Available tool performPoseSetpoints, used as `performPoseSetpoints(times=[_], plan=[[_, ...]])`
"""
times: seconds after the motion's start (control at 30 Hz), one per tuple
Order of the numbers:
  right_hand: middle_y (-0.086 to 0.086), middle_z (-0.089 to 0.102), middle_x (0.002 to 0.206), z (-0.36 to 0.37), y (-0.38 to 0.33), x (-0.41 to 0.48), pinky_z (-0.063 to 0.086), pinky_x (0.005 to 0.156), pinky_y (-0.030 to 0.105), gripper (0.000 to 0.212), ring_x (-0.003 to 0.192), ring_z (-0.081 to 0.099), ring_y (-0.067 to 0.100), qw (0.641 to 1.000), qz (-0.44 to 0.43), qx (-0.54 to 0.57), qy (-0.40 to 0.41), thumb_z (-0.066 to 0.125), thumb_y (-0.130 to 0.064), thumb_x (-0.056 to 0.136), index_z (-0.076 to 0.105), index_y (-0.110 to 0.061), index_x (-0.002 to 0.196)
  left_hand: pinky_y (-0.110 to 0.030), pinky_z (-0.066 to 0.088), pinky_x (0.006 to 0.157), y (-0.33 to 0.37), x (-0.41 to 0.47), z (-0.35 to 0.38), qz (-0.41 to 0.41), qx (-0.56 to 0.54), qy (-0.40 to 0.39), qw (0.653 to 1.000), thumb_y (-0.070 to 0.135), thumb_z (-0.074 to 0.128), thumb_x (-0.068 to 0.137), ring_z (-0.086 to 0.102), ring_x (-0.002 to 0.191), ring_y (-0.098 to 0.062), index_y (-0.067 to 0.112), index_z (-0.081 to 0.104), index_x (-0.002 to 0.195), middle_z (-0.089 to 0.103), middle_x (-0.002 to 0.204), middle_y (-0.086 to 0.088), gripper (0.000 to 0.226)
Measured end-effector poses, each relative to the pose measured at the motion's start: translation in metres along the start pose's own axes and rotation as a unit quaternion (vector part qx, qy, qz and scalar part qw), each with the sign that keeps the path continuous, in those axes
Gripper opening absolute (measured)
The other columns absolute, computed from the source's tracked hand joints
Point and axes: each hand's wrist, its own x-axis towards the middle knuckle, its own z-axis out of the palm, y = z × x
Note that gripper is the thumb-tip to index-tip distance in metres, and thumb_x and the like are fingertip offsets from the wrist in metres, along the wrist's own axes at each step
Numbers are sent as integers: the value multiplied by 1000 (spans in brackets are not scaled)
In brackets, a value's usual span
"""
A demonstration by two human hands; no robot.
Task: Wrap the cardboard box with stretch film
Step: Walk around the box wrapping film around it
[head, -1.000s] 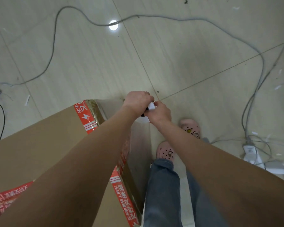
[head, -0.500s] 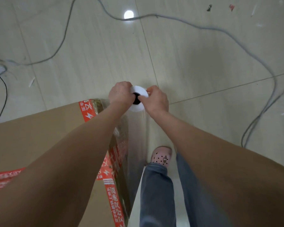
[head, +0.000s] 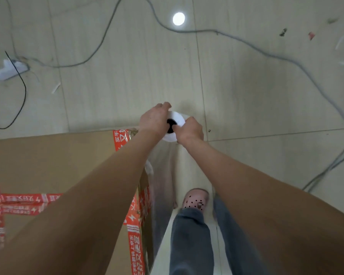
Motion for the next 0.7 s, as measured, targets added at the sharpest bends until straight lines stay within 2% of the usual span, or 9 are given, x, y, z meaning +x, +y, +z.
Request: performPoseSetpoints(times=[0.07, 0.17, 0.3, 0.37, 0.47, 0.57, 0.7], plan=[[9, 60, 116, 1, 1, 0, 49, 72, 33, 35, 100, 62, 29, 1000, 5, -6, -3, 57, -27, 90, 50, -8, 119, -35, 45, 76, 6, 1, 1, 63, 47, -8, 997, 14, 55, 87, 55, 112, -26, 21, 41, 138, 53, 127, -4, 54], [9, 62, 110, 3, -1, 1, 56, 79, 42, 31, 95, 63, 29, 1000, 3, 1, 2, 56, -24, 88, 52, -9, 115, -35, 47, 81, 11, 7, 3, 112, 103, -18, 988, 17, 54, 89, 55, 113, -24, 21, 49, 132, 57, 124, -2, 44], [10, 63, 105, 5, -11, 3, 57, 77, 44, 29, 90, 64, 30, 1000, 5, -17, -3, 56, -25, 87, 53, -8, 110, -32, 44, 74, 9, 17, -1, 122, 140, -25, 982, 17, 55, 88, 59, 108, -23, 20, 56, 125, 60, 117, -1, 37], [9, 62, 100, 3, -17, 5, 56, 72, 40, 28, 85, 64, 29, 999, -1, -38, -2, 57, -25, 87, 53, -7, 108, -30, 41, 67, 6, 24, -7, 126, 160, -39, 978, 13, 56, 85, 61, 101, -24, 17, 60, 115, 62, 109, -2, 30], [3, 56, 90, -2, -29, 11, 39, 56, 28, 25, 77, 55, 22, 995, -23, -97, 2, 59, -26, 88, 55, -9, 106, -30, 41, 64, -1, 36, -18, 113, 164, -49, 979, 10, 56, 82, 63, 92, -27, 12, 63, 100, 64, 100, -7, 19], [2, 59, 90, -3, -50, 15, 34, 55, 26, 24, 77, 53, 22, 985, -42, -167, 24, 60, -27, 86, 59, -13, 105, -29, 41, 64, -14, 43, -25, 73, 109, -44, 990, 10, 54, 81, 62, 87, -29, 11, 63, 95, 65, 97, -9, 17], [3, 64, 97, 1, -77, 20, 39, 64, 29, 28, 82, 55, 23, 967, -80, -239, 44, 61, -31, 83, 58, -19, 108, -29, 40, 64, -33, 52, -34, -9, 19, -30, 999, 14, 54, 83, 61, 86, -30, 10, 63, 93, 63, 95, -10, 14]])
